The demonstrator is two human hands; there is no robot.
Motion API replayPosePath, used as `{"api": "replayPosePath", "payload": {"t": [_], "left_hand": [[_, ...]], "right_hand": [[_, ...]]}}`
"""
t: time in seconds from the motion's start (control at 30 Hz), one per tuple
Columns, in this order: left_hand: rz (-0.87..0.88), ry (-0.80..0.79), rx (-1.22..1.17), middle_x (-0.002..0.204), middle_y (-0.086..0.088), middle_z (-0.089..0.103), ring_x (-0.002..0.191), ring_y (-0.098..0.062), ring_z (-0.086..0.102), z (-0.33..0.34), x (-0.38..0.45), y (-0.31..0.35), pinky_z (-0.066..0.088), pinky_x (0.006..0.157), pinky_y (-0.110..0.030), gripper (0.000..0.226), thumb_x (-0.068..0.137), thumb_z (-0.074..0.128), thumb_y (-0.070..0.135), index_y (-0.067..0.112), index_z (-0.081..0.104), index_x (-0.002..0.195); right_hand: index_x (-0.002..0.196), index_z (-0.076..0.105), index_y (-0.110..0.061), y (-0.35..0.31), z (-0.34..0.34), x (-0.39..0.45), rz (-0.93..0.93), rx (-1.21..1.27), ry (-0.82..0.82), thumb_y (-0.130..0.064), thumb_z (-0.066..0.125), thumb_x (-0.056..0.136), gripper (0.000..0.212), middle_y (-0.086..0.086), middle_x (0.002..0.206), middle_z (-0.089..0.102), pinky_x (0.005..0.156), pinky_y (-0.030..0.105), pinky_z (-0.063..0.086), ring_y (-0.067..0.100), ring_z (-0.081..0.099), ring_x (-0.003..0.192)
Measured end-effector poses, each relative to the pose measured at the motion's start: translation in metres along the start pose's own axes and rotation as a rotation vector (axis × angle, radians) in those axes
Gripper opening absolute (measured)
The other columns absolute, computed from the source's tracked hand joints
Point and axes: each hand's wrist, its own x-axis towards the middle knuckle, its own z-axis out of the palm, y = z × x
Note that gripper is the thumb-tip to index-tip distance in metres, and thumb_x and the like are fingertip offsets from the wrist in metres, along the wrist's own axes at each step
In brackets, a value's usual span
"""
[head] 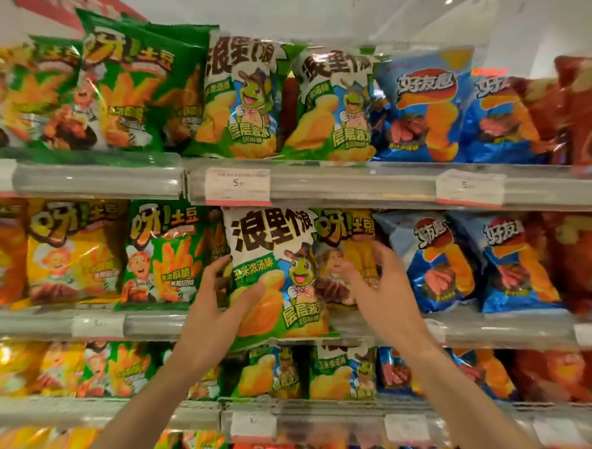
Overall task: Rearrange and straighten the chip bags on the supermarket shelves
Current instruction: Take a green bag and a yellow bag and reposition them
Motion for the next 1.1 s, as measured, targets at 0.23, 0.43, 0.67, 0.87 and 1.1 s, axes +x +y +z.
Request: {"api": "replayPosePath", "payload": {"t": [0.23, 0.43, 0.67, 0.87, 1.1], "left_hand": [[0.015, 0.066, 0.064, 0.121, 0.022, 0.053, 0.104, -0.003, 0.06, -0.008, -0.008, 0.003, 0.056, 0.082, -0.032, 0.072, 0.076, 0.068, 0.055, 0.046, 0.034, 0.139], [0.062, 0.079, 0.11, 0.11, 0.035, 0.046, 0.102, 0.002, 0.056, -0.02, -0.01, 0.01, 0.05, 0.082, -0.026, 0.067, 0.079, 0.066, 0.053, 0.048, 0.032, 0.137], [0.078, 0.117, 0.145, 0.116, 0.024, 0.05, 0.104, 0.0, 0.056, -0.039, -0.008, 0.009, 0.052, 0.085, -0.028, 0.07, 0.081, 0.067, 0.054, 0.049, 0.032, 0.141], [0.068, 0.146, 0.162, 0.119, 0.015, 0.049, 0.102, -0.005, 0.056, -0.045, -0.011, 0.008, 0.048, 0.077, -0.023, 0.073, 0.079, 0.065, 0.055, 0.046, 0.031, 0.143], [0.087, 0.158, 0.133, 0.111, 0.028, 0.046, 0.097, 0.002, 0.054, -0.028, -0.015, 0.008, 0.042, 0.066, -0.011, 0.066, 0.089, 0.066, 0.041, 0.041, 0.03, 0.144]], "right_hand": [[0.156, 0.004, -0.026, 0.022, 0.022, 0.02, 0.142, -0.304, -0.12, -0.086, 0.048, 0.074, 0.111, 0.012, 0.163, 0.005, 0.115, 0.058, 0.026, 0.037, 0.015, 0.148], [0.153, 0.0, -0.025, 0.01, 0.04, 0.025, 0.15, -0.355, -0.041, -0.088, 0.048, 0.071, 0.115, 0.016, 0.159, 0.013, 0.111, 0.057, 0.026, 0.04, 0.023, 0.143], [0.151, 0.013, -0.035, 0.003, 0.03, 0.045, 0.176, -0.187, -0.104, -0.076, 0.062, 0.072, 0.102, 0.013, 0.152, 0.027, 0.111, 0.059, 0.03, 0.041, 0.032, 0.137], [0.152, 0.024, -0.033, -0.013, 0.022, 0.051, 0.16, 0.018, -0.211, -0.074, 0.069, 0.066, 0.106, 0.007, 0.15, 0.034, 0.111, 0.043, 0.038, 0.029, 0.042, 0.134], [0.153, 0.021, -0.038, -0.019, 0.0, 0.029, 0.057, -0.075, -0.193, -0.075, 0.067, 0.067, 0.104, 0.004, 0.15, 0.031, 0.112, 0.044, 0.034, 0.027, 0.037, 0.138]]}}
